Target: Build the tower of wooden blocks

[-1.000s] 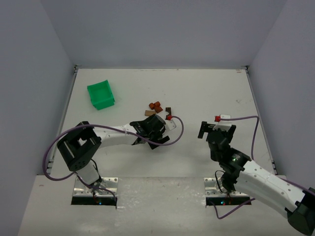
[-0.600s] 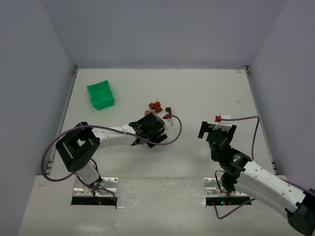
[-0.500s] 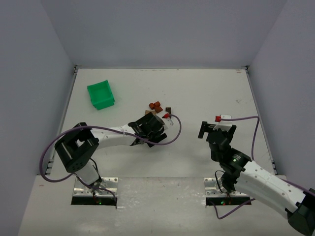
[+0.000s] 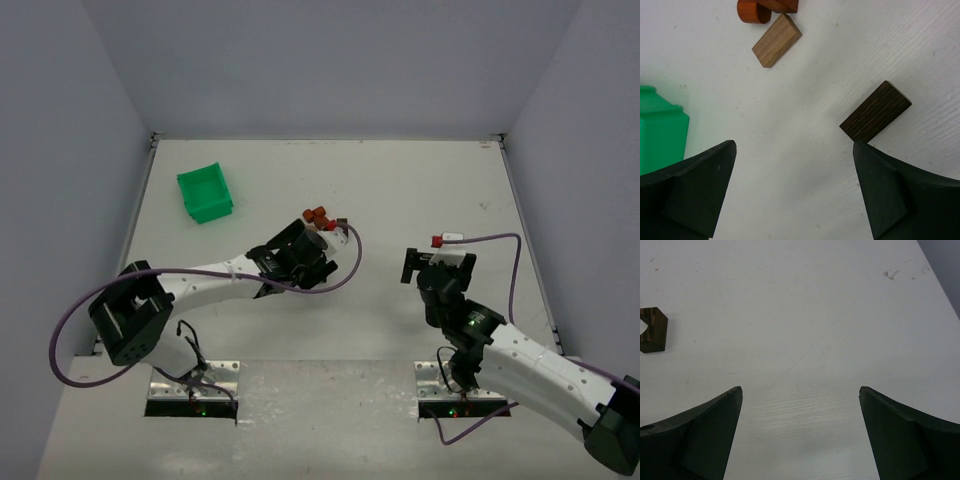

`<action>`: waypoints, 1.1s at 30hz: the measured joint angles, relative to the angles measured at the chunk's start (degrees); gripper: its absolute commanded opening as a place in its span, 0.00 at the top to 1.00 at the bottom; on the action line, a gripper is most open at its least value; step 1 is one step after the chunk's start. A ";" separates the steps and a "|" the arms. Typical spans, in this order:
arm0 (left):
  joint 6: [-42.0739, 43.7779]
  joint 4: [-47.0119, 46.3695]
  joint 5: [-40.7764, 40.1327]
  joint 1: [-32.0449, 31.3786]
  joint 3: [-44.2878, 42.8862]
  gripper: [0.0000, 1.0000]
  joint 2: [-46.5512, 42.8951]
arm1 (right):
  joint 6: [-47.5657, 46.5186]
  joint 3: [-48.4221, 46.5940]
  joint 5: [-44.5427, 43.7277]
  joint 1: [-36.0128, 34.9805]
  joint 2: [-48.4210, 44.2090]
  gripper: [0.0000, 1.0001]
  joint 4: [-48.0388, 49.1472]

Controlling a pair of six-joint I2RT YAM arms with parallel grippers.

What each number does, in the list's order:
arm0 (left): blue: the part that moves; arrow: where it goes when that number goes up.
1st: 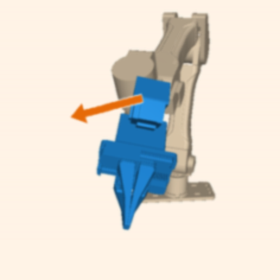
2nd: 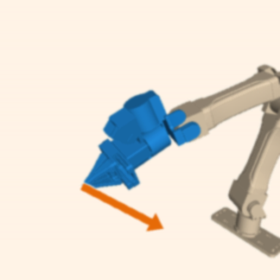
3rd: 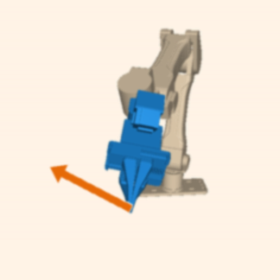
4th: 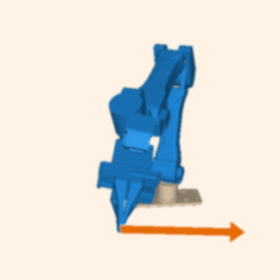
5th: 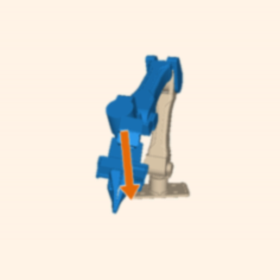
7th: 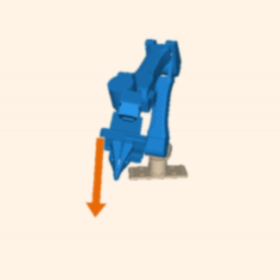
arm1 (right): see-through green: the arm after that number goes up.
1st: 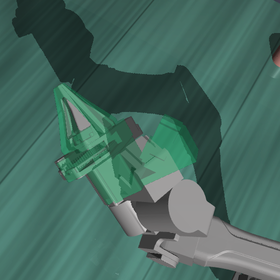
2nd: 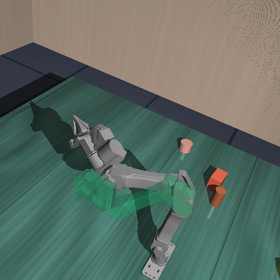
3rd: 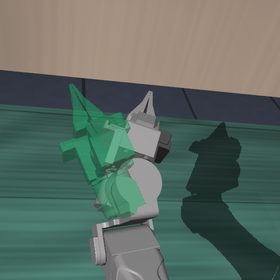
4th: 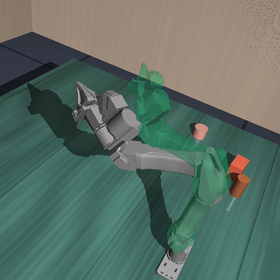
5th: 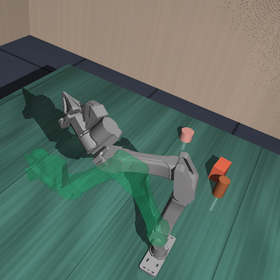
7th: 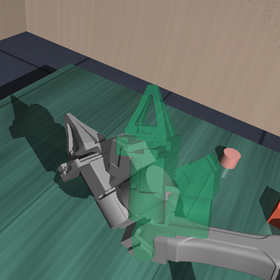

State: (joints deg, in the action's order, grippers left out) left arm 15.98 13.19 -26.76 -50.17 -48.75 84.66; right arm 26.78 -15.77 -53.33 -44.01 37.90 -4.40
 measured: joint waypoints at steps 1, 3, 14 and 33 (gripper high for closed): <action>-0.10 -0.07 -0.31 0.00 0.00 0.00 -0.63 | -0.06 0.00 0.06 0.00 0.04 0.01 0.01; -0.53 -0.30 -1.27 0.00 0.00 0.00 -1.80 | -0.28 -0.04 0.78 0.00 0.63 0.01 0.02; -21.64 -1.98 -4.81 8.25 -4.82 0.00 -11.92 | -0.69 -13.39 16.30 0.34 23.35 0.06 3.30; -41.62 -6.44 11.11 33.81 5.38 0.00 -20.17 | 2.52 -43.02 26.82 1.12 66.59 0.26 1.62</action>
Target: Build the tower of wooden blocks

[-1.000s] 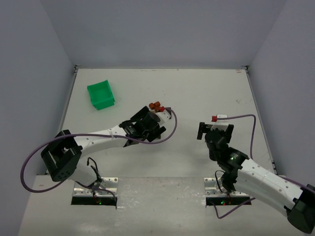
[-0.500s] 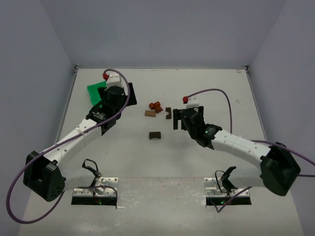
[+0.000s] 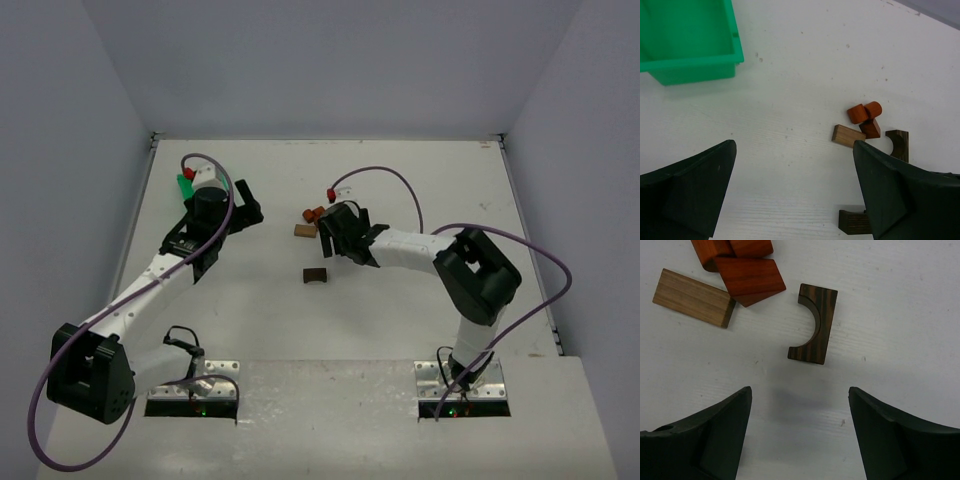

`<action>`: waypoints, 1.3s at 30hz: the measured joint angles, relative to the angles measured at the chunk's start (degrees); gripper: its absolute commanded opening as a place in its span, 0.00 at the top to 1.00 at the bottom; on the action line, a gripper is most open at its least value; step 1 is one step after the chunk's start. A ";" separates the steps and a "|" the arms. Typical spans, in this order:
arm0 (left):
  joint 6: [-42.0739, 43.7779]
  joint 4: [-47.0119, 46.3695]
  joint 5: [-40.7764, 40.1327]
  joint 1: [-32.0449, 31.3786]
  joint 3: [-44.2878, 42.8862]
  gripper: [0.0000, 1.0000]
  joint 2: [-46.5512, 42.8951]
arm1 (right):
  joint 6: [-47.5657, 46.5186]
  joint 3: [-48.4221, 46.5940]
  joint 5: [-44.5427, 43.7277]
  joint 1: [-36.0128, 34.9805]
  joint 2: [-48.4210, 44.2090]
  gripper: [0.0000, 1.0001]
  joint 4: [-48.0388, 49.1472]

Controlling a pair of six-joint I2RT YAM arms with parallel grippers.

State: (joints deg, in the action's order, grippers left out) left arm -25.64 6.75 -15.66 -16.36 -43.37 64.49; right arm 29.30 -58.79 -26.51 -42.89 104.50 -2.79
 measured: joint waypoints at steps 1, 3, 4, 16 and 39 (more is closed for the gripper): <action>-0.10 -0.12 0.39 0.00 0.05 0.00 0.00 | -0.19 -0.59 0.27 0.24 0.83 0.27 -0.20; -0.15 -0.37 1.11 0.00 0.10 0.00 0.00 | -0.59 -1.72 1.16 1.14 2.36 0.29 -0.29; -0.16 -0.52 1.42 0.00 0.11 0.00 0.00 | -0.73 -2.11 1.45 1.65 2.95 0.29 -0.32; -0.08 -2.65 4.96 0.02 1.04 0.00 0.00 | -6.18 -5.54 4.87 4.28 9.15 0.47 3.28; 1.70 -13.80 35.63 0.33 5.15 0.00 -0.13 | -31.34 15.13 23.72 4.24 -10.38 0.93 17.58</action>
State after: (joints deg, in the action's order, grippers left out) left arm -23.94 -7.05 19.97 -16.03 -38.22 64.36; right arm -2.04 -43.66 -2.79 -38.65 94.12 14.79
